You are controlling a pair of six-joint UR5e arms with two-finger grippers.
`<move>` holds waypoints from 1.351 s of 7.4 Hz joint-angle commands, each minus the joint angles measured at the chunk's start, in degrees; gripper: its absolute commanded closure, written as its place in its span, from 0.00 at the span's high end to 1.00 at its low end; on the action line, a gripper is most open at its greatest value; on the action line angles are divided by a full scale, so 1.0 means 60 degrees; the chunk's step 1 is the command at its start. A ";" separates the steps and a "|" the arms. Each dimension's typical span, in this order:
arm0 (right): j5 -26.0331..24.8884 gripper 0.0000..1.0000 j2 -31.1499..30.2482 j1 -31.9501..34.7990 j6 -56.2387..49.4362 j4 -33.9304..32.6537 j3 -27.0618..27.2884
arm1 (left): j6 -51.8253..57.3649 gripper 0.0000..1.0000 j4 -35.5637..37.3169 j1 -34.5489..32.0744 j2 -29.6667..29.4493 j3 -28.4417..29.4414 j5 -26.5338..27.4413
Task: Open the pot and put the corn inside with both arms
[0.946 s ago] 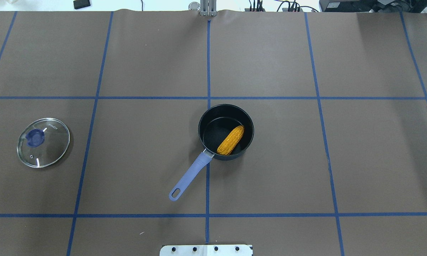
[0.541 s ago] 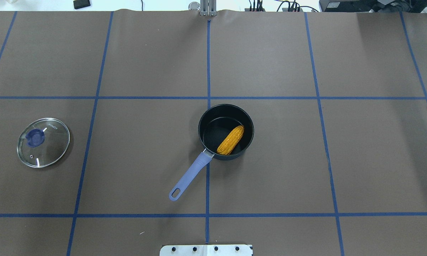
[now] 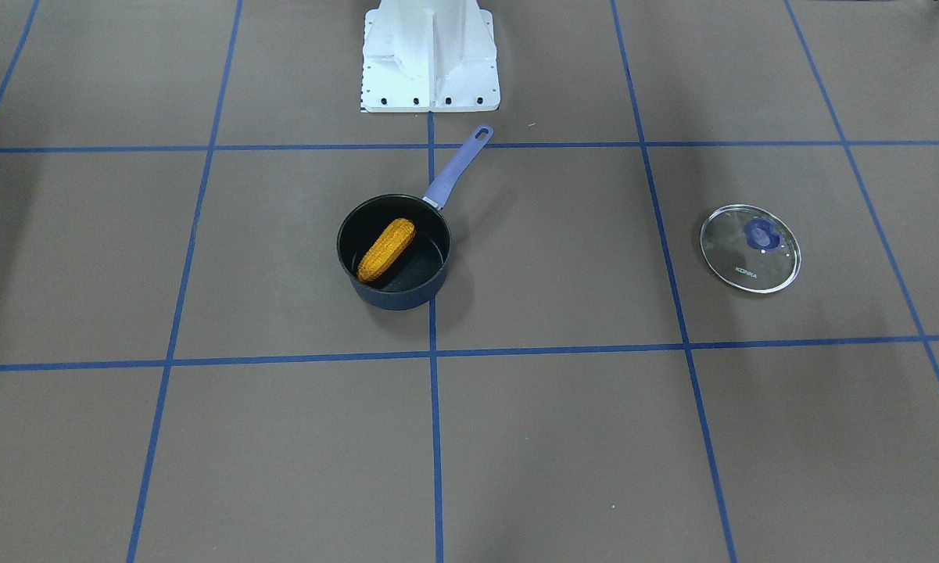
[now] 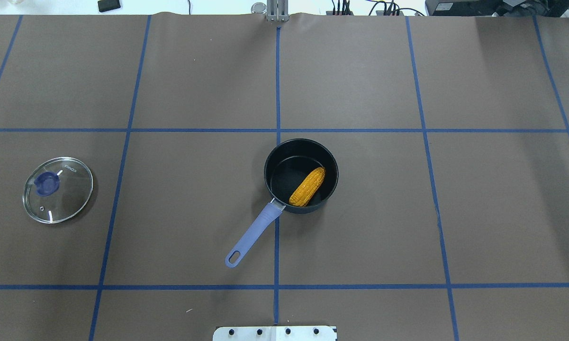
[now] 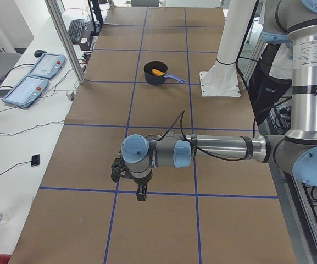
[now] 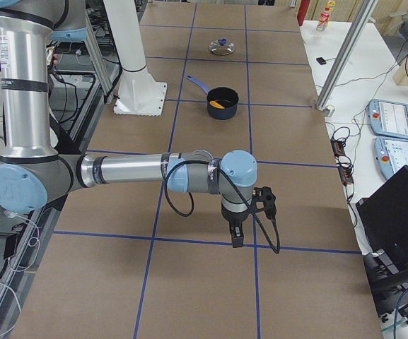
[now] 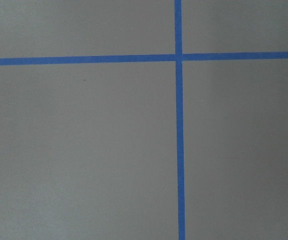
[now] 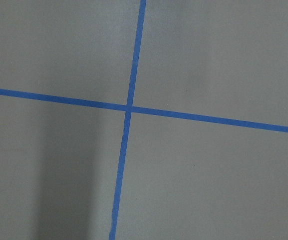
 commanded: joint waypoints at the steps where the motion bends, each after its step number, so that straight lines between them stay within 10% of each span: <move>1: 0.0002 1.00 0.0002 -0.0078 0.0013 0.0000 -0.0040 | -0.0006 0.99 0.0012 -0.0014 0.0008 -0.0029 0.0000; 10: 0.0002 1.00 0.0017 -0.0444 0.0013 0.0015 -0.0055 | 0.0008 0.99 0.0012 -0.0029 0.0199 -0.0029 0.0000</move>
